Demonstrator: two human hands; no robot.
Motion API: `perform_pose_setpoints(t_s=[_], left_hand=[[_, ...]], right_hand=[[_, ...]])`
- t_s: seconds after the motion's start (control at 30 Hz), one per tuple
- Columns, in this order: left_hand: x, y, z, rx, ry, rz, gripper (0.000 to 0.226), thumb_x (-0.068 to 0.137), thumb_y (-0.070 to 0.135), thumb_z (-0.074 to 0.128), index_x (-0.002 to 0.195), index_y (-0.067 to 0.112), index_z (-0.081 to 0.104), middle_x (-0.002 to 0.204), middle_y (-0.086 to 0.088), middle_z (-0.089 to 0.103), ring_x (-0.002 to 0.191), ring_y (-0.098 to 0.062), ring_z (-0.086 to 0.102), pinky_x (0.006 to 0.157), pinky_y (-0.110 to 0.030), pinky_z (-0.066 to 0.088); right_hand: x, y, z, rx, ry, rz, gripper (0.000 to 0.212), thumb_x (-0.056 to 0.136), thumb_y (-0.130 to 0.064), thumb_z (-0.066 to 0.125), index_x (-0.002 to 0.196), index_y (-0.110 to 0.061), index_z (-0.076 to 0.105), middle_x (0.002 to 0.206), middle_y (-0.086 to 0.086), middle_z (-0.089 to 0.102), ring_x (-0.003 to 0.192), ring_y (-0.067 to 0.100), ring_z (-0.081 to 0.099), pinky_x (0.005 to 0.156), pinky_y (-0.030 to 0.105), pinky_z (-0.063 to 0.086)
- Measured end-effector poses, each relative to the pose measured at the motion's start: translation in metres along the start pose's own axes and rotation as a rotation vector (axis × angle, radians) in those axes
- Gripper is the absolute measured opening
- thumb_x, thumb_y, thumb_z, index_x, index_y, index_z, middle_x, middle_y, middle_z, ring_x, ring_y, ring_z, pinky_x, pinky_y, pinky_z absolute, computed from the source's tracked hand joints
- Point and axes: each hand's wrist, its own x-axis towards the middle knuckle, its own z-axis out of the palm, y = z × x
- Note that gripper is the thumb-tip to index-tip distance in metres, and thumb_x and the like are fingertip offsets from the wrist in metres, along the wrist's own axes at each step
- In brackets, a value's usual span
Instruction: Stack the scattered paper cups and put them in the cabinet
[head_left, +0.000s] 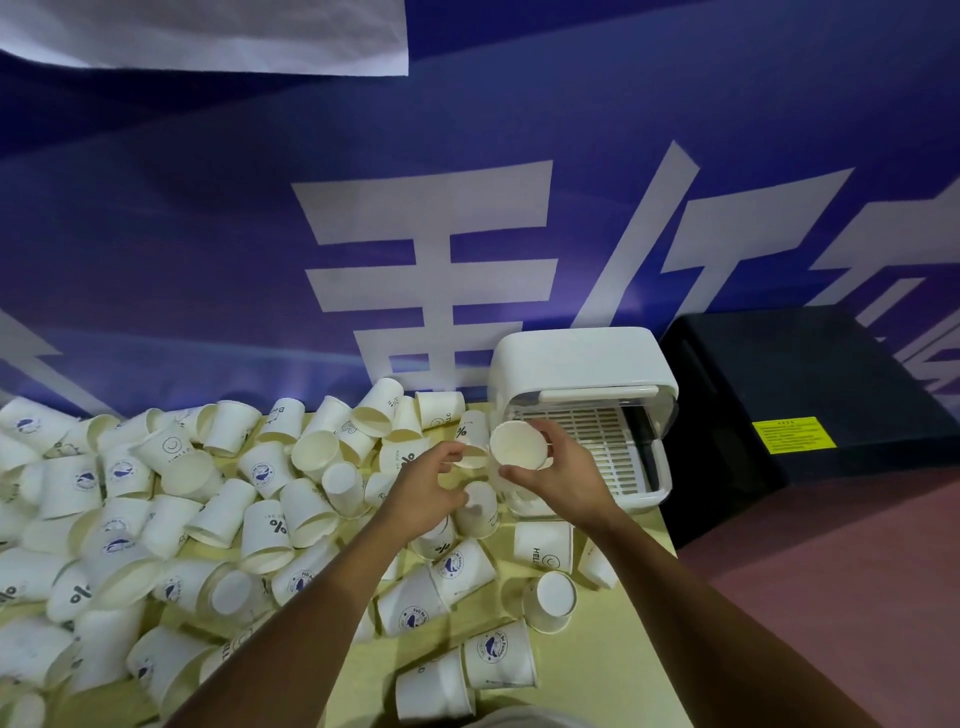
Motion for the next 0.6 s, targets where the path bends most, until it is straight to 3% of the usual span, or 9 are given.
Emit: perform_pose_setpoints(t_s=[0.13,0.33,0.53,0.6], left_hand=[[-0.006,-0.015,-0.003,0.086,0.067,-0.034,0.059,0.08,0.011,0.077,0.134,0.021,0.055,0.131,0.006,0.057,0.122,-0.015,0.052,0.095,-0.022,0.04],[-0.008,-0.035,-0.006,0.167,0.063,-0.105,0.058,0.079,0.01,0.075,0.132,0.02,0.057,0.137,0.002,0.056,0.128,-0.018,0.05,0.102,-0.026,0.04],[-0.003,-0.046,-0.005,0.18,0.0,-0.127,0.06,0.078,0.011,0.072,0.134,0.026,0.055,0.135,0.004,0.054,0.124,-0.014,0.049,0.089,-0.016,0.042],[0.001,-0.048,-0.003,0.206,-0.018,-0.128,0.06,0.079,0.013,0.072,0.135,0.027,0.053,0.136,0.005,0.053,0.127,-0.015,0.047,0.098,-0.022,0.041]], right_hand=[[0.001,0.02,-0.007,-0.088,0.119,0.038,0.08,0.072,-0.04,0.085,0.141,-0.027,0.047,0.135,-0.006,0.057,0.117,0.017,0.056,0.096,0.036,0.05],[0.002,0.031,0.001,-0.233,0.102,0.067,0.078,0.078,-0.033,0.08,0.144,-0.022,0.041,0.139,0.0,0.049,0.113,0.021,0.054,0.089,0.035,0.048],[0.015,0.034,0.01,-0.35,0.053,0.078,0.073,0.079,-0.036,0.079,0.141,-0.02,0.043,0.134,0.0,0.056,0.113,0.024,0.058,0.09,0.038,0.051],[0.02,0.036,0.014,-0.384,0.042,0.081,0.074,0.079,-0.035,0.079,0.142,-0.019,0.044,0.136,0.001,0.057,0.117,0.024,0.057,0.095,0.038,0.05]])
